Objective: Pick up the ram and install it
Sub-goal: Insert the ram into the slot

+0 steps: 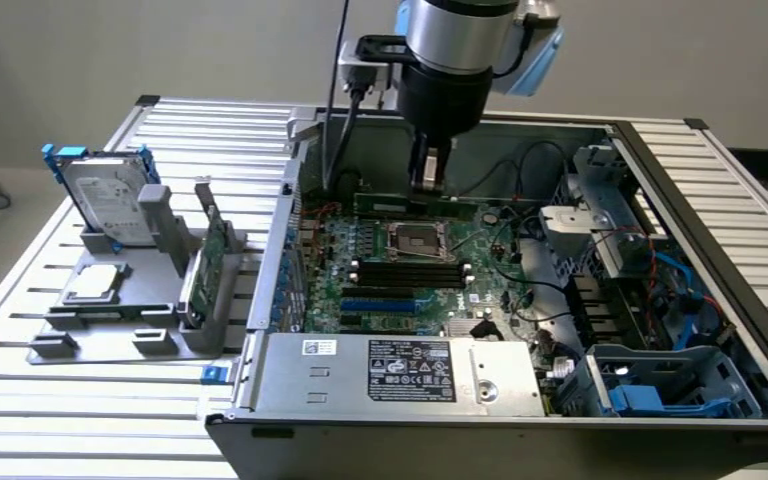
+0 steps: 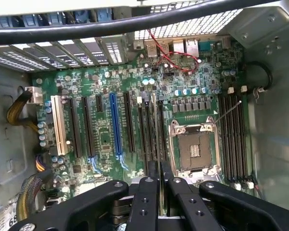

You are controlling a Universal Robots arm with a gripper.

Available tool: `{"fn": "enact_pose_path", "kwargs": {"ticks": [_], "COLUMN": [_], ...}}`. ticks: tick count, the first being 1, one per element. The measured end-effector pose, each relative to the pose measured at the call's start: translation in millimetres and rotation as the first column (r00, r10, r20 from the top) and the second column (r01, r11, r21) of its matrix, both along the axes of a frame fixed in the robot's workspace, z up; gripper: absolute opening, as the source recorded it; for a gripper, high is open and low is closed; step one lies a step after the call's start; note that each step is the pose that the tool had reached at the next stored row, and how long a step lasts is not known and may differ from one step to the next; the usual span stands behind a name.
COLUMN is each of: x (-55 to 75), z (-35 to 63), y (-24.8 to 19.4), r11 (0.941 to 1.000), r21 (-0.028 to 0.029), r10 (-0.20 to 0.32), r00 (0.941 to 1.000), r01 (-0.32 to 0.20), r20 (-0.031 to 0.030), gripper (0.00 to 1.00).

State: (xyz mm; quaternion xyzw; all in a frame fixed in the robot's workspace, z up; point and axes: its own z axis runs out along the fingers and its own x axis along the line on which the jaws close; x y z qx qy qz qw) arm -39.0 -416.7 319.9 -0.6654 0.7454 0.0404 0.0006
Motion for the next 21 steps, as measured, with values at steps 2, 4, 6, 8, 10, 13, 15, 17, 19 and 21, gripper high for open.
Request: {"fn": "enact_pose_path", "kwargs": {"ticks": [2, 4, 6, 8, 10, 13, 15, 17, 19, 21], "x": [1.6, 3.1, 4.1, 4.7, 5.0, 5.0, 5.0, 5.0, 5.0, 5.0], "z": [-3.0, -5.9, -9.0, -11.9, -14.4, -18.0, -20.5, -23.2, -26.2, -29.3], "y": [1.9, 2.1, 2.1, 2.1, 2.1, 2.0, 1.7, 1.4, 1.1, 0.8], "r11": [1.0000, 1.0000, 1.0000, 1.0000, 1.0000, 0.9999, 0.9999, 0.9998, 0.9998, 0.9997], "r21": [-0.0016, -0.0033, -0.0048, -0.0064, -0.0085, -0.0120, -0.0150, -0.0178, -0.0207, -0.0241], "r10": [-0.001, -0.001, -0.001, -0.001, -0.001, -0.001, -0.001, -0.001, -0.001, -0.001], "r00": [1.0000, 1.0000, 1.0000, 1.0000, 0.9999, 0.9998, 0.9997, 0.9997, 0.9997, 0.9997], "r01": [0.001, 0.001, 0.001, 0.001, 0.001, 0.001, 0.001, 0.001, 0.001, 0.001], "r20": [0.0005, 0.0017, 0.0038, 0.0076, 0.0129, 0.0213, 0.0233, 0.0234, 0.0235, 0.0235], "gripper": [0.14, 0.14, 0.14, 0.14, 0.14, 0.14, 0.14, 0.14, 0.14, 0.14]}}
